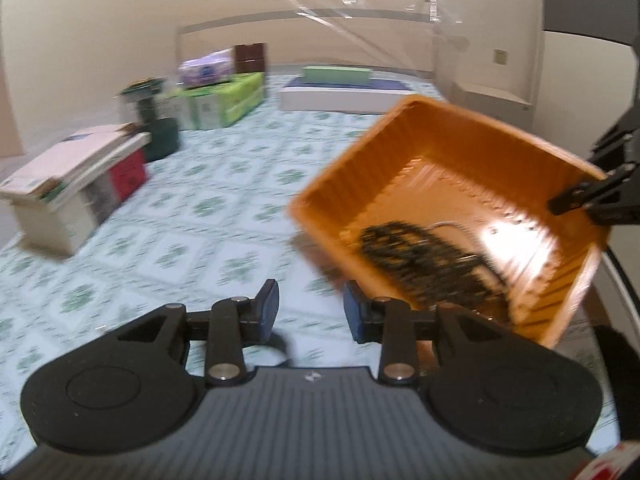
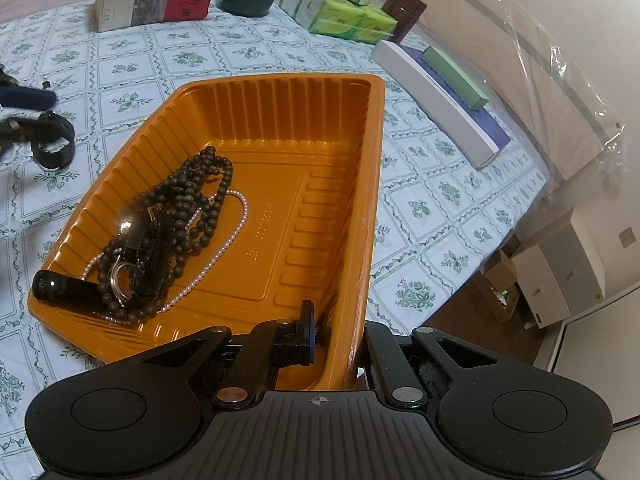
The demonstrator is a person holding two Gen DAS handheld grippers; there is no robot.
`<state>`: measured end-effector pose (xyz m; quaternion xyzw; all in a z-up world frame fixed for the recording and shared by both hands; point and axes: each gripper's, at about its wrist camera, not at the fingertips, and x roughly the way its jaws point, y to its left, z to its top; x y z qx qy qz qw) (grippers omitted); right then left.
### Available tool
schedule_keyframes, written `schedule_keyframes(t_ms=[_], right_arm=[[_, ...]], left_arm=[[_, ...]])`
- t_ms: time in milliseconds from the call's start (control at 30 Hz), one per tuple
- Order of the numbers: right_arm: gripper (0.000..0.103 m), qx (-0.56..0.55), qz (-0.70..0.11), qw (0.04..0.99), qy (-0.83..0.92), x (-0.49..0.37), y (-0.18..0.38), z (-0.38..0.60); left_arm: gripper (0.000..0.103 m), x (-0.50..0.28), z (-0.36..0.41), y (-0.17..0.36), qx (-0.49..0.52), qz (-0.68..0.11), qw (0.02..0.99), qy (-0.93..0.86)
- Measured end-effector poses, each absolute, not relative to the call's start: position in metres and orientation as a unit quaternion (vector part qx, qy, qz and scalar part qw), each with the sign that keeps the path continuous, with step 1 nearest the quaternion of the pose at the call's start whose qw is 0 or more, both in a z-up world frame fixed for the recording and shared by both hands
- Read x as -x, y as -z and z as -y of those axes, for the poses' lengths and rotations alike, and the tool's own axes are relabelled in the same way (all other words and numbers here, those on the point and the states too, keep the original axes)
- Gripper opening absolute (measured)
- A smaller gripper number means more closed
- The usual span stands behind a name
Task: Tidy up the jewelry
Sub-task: 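Move the left tool to the second pearl earring and grasp it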
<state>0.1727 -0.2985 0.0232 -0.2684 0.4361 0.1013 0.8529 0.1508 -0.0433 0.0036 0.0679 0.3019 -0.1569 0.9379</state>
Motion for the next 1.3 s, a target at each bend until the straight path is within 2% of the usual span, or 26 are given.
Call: schedule_keyframes(t_ms=[433,900,1300], right_arm=[[0.006,0.271,-0.438,0.851,-0.099,-0.172,-0.025,0.298],[0.006,0.27,-0.442,0.85,-0.098,-0.173,-0.023,0.298],[0.006,0.27,-0.445,0.848,-0.097,-0.174,-0.022,0.299]], left_arm=[[0.034,-0.162,-0.067,0.02,-0.048,-0.328,0.943,0.025],[0.034,-0.214,-0.093,0.048,-0.034,-0.346,0.938,-0.007],[0.017,-0.225,-0.099,0.057,-0.007,-0.351,0.936,0.021]])
